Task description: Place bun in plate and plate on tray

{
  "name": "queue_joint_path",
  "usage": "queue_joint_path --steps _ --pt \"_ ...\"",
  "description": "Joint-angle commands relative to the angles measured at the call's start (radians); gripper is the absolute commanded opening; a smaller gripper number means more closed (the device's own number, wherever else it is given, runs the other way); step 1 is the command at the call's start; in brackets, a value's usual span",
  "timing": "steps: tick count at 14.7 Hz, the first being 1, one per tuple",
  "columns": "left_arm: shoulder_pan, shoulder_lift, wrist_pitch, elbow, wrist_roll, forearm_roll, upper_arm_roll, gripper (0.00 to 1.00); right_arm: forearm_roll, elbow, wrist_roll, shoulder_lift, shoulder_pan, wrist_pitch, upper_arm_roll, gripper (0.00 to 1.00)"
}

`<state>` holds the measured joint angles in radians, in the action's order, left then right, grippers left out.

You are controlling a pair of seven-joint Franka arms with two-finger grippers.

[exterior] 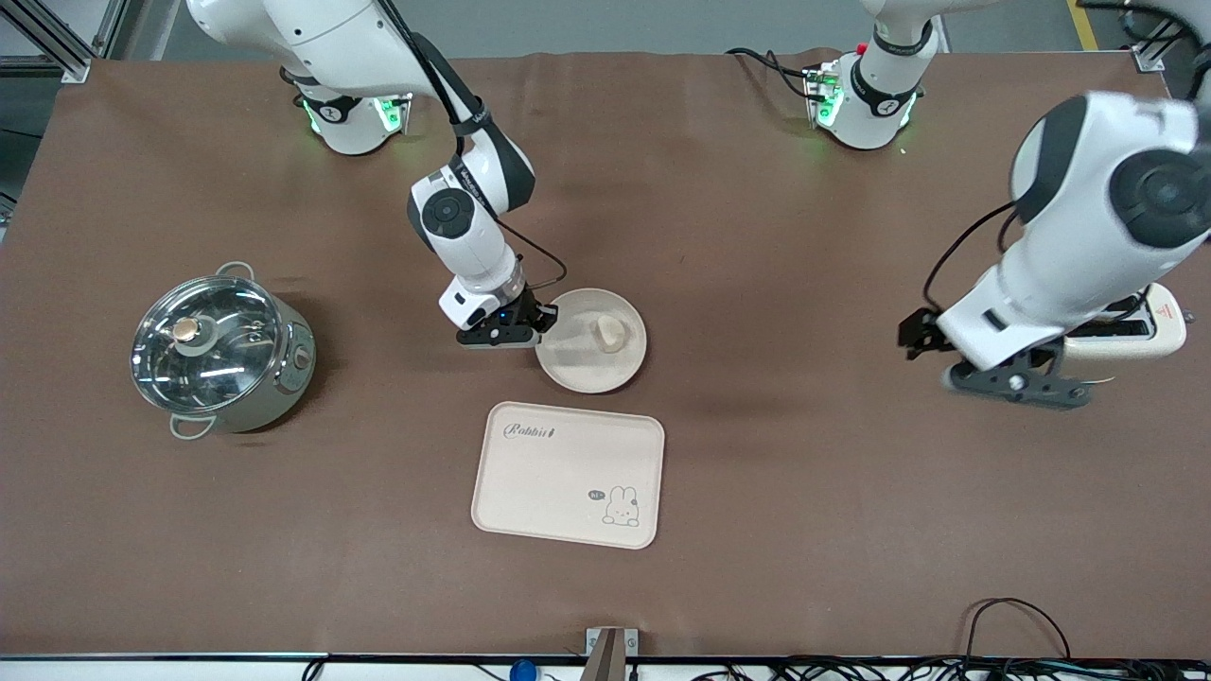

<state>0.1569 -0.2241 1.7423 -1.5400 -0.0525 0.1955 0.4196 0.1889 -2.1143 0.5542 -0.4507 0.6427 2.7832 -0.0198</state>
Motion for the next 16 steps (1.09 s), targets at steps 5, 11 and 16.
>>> queue_joint_path --steps 5,11,16 --pt "-0.176 0.218 -0.166 0.0 0.108 -0.168 -0.319 1.0 0.089 0.094 0.003 0.044 -0.052 -0.021 -0.008 0.0" --pt "-0.206 0.292 -0.033 -0.132 0.111 -0.174 -0.352 1.0 0.09 0.426 0.0 -0.198 -0.138 -0.074 -0.005 0.0" --pt "-0.206 0.236 -0.075 -0.031 0.102 -0.176 -0.346 1.0 0.093 0.643 -0.003 -0.329 -0.212 -0.252 -0.006 0.0"
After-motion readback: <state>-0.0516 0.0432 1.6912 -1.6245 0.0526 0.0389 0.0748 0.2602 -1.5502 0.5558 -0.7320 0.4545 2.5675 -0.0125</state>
